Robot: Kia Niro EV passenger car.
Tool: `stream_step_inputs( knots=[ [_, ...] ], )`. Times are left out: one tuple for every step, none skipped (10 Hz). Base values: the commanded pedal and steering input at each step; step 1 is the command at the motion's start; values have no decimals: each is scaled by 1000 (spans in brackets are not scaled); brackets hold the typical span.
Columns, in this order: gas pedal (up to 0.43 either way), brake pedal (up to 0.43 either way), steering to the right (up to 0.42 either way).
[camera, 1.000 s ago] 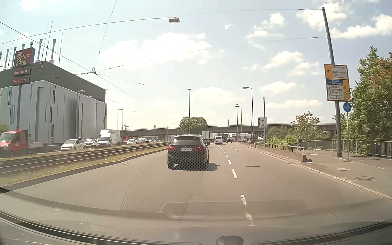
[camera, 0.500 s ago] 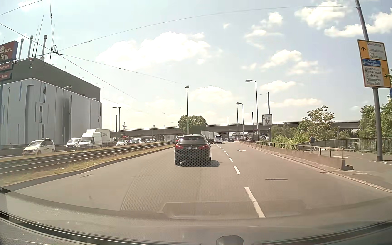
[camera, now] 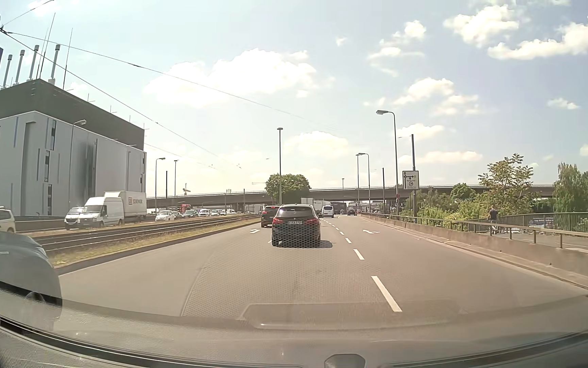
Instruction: Follow the waypoints while adhering to traffic rules and regulations
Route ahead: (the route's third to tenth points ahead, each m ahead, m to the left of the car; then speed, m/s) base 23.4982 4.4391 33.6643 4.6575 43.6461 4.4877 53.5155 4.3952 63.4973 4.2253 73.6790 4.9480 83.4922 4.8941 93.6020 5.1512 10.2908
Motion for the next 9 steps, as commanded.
stream_step_inputs(
  knots=[
    [98, 30, 2],
    [98, 30, 2],
    [98, 30, 2],
    [98, 30, 2],
    [98, 30, 1],
    [98, 30, 1],
    [98, 30, 1],
    [98, 30, 2],
    [110, 30, -1]
  ],
)
